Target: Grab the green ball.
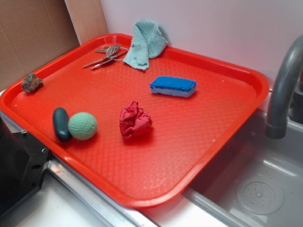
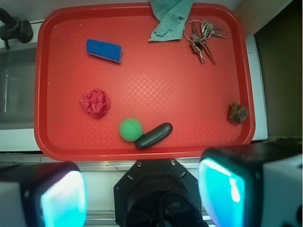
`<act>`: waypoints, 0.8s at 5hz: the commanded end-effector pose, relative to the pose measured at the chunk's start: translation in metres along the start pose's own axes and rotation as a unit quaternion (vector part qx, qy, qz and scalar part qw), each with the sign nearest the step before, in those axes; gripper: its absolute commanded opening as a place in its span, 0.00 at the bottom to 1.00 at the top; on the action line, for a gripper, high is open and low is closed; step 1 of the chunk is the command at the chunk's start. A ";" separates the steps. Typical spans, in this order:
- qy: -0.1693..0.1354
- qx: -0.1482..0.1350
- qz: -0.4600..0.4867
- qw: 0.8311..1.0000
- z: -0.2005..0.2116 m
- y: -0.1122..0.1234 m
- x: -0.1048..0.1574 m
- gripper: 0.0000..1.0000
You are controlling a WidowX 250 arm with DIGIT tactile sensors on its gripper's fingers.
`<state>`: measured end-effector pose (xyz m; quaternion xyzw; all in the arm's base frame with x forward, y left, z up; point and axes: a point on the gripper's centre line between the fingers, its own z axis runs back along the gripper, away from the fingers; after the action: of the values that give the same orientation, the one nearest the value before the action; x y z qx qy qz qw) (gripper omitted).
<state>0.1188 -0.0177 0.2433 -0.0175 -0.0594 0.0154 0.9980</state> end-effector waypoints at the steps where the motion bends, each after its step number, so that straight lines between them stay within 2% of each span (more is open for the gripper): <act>1: 0.000 0.000 0.000 1.000 0.000 0.000 0.000 1.00; 2: 0.037 0.003 -0.125 0.991 -0.049 -0.047 -0.028 1.00; 3: 0.107 0.030 -0.251 0.962 -0.091 -0.085 -0.049 1.00; 4: 0.107 0.030 -0.251 0.962 -0.091 -0.085 -0.049 1.00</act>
<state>0.0902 -0.1084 0.1467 0.0338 0.0512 -0.2340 0.9703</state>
